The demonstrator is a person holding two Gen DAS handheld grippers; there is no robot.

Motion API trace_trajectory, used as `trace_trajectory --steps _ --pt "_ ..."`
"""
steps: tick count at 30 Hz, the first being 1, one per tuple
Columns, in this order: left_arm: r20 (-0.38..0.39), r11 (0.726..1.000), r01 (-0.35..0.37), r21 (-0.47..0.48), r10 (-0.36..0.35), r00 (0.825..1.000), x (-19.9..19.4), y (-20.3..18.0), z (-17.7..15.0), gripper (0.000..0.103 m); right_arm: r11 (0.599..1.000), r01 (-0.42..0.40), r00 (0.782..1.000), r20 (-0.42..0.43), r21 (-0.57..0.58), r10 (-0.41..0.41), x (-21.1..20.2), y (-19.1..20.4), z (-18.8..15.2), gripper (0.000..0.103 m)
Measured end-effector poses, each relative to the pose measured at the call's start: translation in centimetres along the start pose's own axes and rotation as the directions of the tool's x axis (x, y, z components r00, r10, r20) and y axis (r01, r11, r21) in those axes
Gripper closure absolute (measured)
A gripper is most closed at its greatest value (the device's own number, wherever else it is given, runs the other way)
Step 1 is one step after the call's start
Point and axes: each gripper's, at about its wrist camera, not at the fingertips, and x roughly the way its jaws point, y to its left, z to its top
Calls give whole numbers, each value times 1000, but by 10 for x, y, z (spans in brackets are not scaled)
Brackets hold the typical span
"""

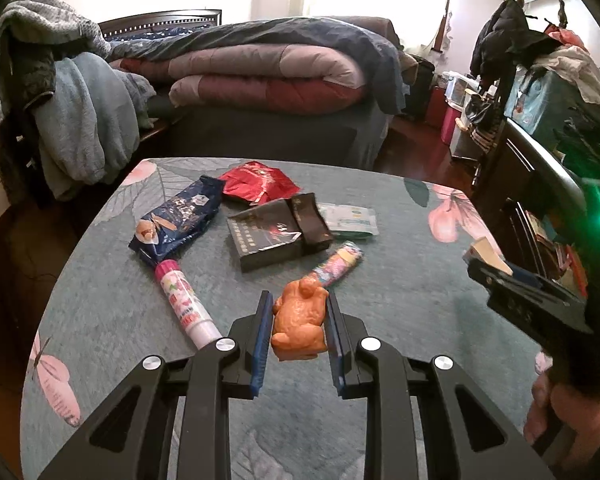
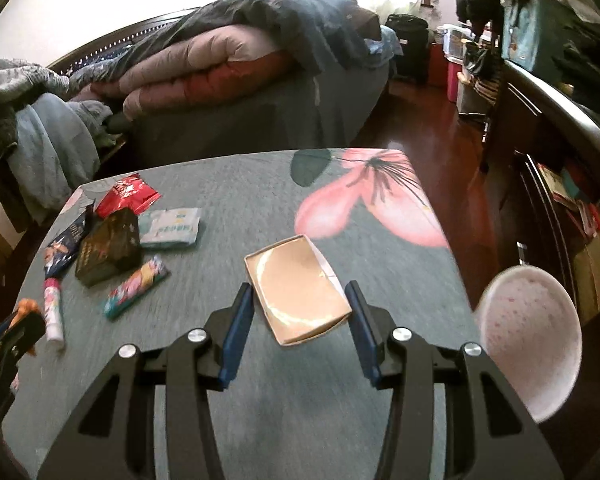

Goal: Collect trash
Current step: 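Grasp the orange toy with the left tool while the right tool grasps the small beige box, then carry toy and box to the wastebasket and open both tools to drop them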

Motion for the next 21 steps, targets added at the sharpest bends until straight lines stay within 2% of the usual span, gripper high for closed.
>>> trace_trajectory --steps 8,21 --pt "15 999 30 29 -30 999 -16 -26 -5 78 999 17 999 32 41 -18 -45 -23 -33 56" --pt "24 991 81 103 -84 996 -30 -75 -9 78 992 51 995 80 116 -60 -91 -69 -68 56"
